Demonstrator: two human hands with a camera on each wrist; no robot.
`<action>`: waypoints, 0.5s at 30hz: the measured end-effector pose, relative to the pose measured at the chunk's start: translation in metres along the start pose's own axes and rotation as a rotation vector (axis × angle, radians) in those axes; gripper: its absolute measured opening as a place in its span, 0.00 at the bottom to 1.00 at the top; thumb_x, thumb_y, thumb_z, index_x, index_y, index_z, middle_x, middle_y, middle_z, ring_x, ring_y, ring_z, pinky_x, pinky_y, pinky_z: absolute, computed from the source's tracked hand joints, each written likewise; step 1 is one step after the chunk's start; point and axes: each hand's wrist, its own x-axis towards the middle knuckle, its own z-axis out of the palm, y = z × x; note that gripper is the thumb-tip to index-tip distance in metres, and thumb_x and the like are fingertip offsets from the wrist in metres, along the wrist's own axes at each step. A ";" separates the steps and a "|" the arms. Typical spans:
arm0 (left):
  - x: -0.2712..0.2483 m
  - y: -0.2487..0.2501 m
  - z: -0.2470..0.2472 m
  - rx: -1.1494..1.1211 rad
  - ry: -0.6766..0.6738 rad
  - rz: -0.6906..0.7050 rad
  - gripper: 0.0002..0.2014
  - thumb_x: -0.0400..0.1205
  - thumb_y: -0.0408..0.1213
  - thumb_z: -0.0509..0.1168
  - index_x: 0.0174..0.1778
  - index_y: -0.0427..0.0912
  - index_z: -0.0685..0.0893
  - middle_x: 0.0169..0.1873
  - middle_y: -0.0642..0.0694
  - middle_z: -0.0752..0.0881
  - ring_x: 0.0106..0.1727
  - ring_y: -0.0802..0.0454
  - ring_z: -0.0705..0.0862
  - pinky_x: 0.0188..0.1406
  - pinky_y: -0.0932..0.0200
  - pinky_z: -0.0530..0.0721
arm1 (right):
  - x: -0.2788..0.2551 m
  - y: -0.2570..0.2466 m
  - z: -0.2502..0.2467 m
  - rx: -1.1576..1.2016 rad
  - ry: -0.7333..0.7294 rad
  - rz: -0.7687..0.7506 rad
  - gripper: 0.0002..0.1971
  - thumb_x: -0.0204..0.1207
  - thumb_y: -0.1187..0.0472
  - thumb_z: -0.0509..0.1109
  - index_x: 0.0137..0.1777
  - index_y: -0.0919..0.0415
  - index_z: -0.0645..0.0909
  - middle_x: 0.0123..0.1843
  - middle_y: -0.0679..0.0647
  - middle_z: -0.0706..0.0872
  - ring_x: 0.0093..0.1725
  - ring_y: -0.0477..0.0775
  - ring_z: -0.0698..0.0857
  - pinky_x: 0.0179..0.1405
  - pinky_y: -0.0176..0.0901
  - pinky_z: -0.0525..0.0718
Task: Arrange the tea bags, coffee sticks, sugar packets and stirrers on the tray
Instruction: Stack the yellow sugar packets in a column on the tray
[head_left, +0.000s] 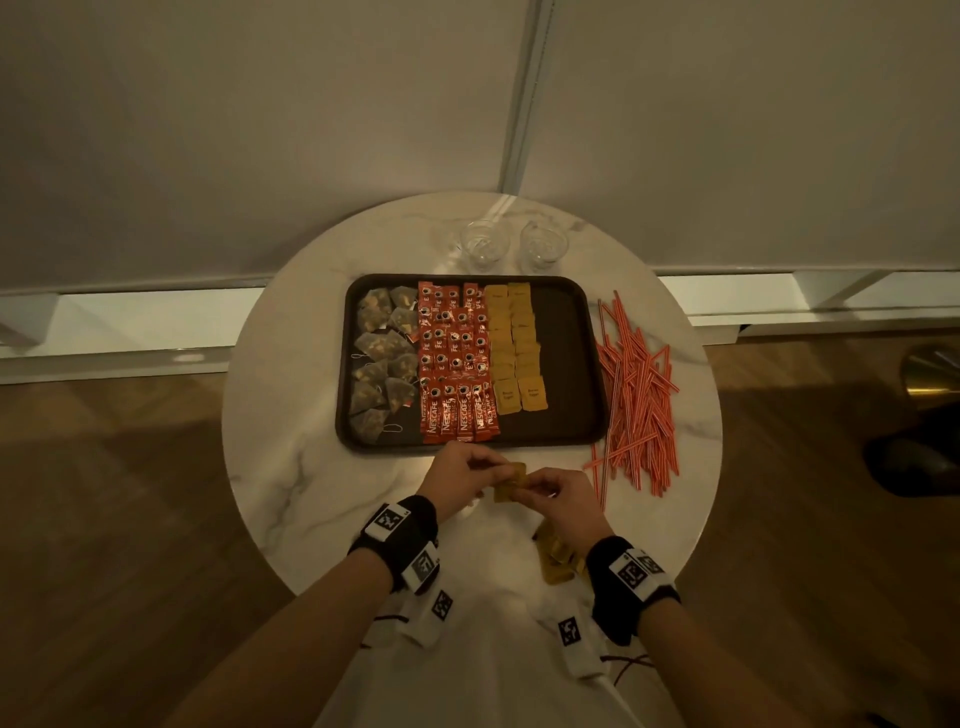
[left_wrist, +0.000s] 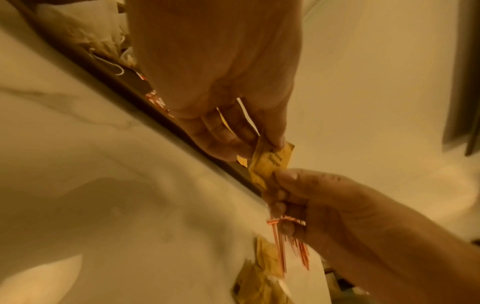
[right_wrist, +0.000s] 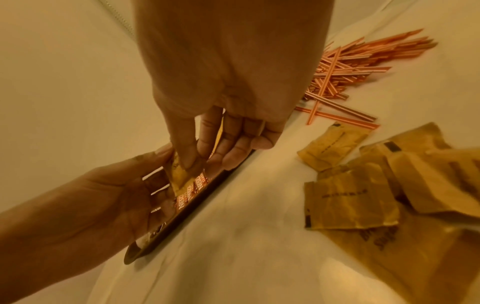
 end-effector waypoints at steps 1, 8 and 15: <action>0.001 0.000 -0.002 -0.011 -0.001 -0.008 0.04 0.80 0.36 0.74 0.49 0.45 0.91 0.41 0.50 0.91 0.43 0.50 0.89 0.36 0.61 0.86 | 0.000 0.001 0.000 0.004 0.009 -0.001 0.04 0.72 0.58 0.80 0.45 0.54 0.90 0.40 0.48 0.91 0.40 0.40 0.87 0.42 0.31 0.81; 0.003 -0.009 -0.007 -0.048 0.018 -0.157 0.05 0.80 0.40 0.73 0.45 0.43 0.90 0.38 0.47 0.91 0.37 0.51 0.88 0.31 0.59 0.83 | 0.001 0.012 0.002 -0.016 0.012 0.086 0.05 0.73 0.60 0.80 0.48 0.59 0.91 0.43 0.50 0.92 0.43 0.45 0.88 0.39 0.30 0.84; 0.003 -0.019 -0.027 0.266 -0.155 -0.620 0.33 0.80 0.64 0.65 0.38 0.32 0.91 0.22 0.45 0.88 0.22 0.53 0.87 0.19 0.66 0.79 | 0.027 0.010 -0.006 -0.064 0.090 0.115 0.02 0.74 0.61 0.79 0.44 0.55 0.89 0.43 0.52 0.90 0.46 0.50 0.88 0.47 0.36 0.83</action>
